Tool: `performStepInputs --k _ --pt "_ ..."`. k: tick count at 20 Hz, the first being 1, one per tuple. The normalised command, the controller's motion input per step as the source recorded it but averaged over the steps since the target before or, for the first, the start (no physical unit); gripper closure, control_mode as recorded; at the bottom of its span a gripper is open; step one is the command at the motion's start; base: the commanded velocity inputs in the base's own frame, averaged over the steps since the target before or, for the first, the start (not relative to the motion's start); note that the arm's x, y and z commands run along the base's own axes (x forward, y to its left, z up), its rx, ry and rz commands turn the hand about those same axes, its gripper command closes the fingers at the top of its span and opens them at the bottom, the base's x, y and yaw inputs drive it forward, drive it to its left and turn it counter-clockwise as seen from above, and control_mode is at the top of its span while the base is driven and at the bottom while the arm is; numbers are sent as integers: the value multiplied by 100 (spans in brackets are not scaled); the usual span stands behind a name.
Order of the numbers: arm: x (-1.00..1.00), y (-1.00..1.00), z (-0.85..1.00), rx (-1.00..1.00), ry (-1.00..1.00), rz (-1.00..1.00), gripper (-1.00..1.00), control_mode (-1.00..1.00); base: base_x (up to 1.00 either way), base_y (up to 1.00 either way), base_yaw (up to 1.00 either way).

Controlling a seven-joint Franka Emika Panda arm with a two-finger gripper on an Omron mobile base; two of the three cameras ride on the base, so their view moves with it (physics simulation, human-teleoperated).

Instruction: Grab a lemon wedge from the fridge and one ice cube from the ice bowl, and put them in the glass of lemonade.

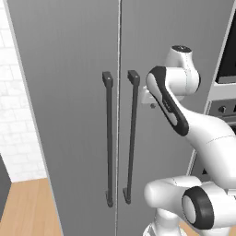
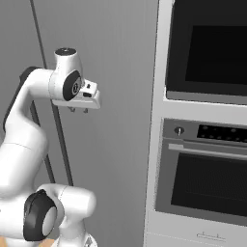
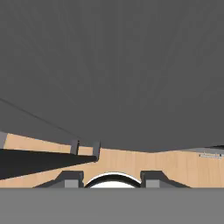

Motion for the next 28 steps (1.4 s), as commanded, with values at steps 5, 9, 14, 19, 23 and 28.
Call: performStepInputs --k 5,9,14,19,23,28 --pt "-59 -6 -4 0 0 -3 -100 -100 0 0 0" --pt "-94 -7 -22 0 0 -4 -100 -100 0 0 0" --pt "-94 0 -39 0 5 -1 -100 -100 0 0 0" --pt "-63 -9 -42 0 4 0 -100 100 -13 -4 0" --pt "0 0 0 0 0 0 -100 100 -61 -47 -1" --pt "0 0 0 0 0 0 -100 100 -52 -98 -1"
